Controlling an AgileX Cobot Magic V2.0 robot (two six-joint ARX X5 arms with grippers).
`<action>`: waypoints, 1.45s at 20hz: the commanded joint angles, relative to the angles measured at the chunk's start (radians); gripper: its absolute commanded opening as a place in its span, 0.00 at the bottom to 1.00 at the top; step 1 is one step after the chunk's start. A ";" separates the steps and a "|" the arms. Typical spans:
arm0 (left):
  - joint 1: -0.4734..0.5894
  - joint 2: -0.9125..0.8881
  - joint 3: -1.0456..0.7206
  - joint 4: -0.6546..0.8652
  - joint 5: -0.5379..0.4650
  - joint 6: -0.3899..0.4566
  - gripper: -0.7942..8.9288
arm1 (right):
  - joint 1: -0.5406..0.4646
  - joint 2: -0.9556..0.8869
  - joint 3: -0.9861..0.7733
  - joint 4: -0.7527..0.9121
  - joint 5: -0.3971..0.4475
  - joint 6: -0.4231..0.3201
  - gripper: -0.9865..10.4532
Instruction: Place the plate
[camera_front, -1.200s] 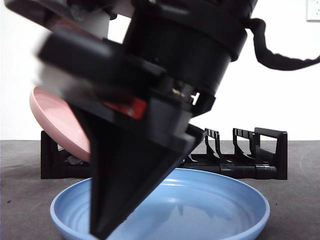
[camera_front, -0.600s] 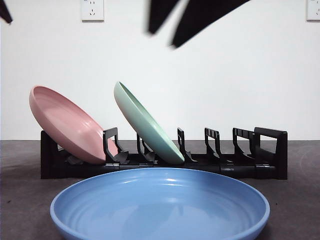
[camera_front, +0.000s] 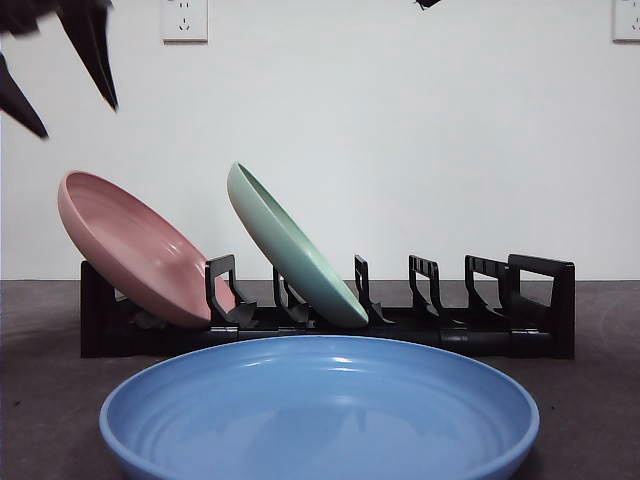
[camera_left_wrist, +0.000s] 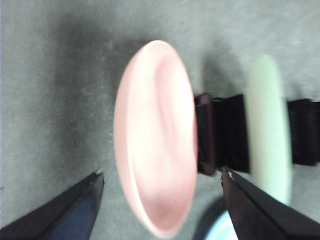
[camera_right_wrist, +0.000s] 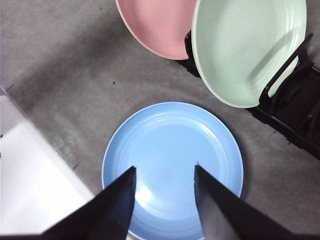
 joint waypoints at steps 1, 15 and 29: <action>-0.002 0.089 0.050 0.001 -0.009 -0.004 0.45 | 0.010 0.009 0.020 0.003 0.001 0.018 0.25; -0.002 0.195 0.057 0.031 -0.068 0.032 0.16 | 0.010 0.009 0.020 0.003 0.029 0.017 0.25; 0.050 0.190 0.352 -0.229 -0.229 0.169 0.10 | 0.008 0.008 0.020 -0.106 0.178 0.037 0.25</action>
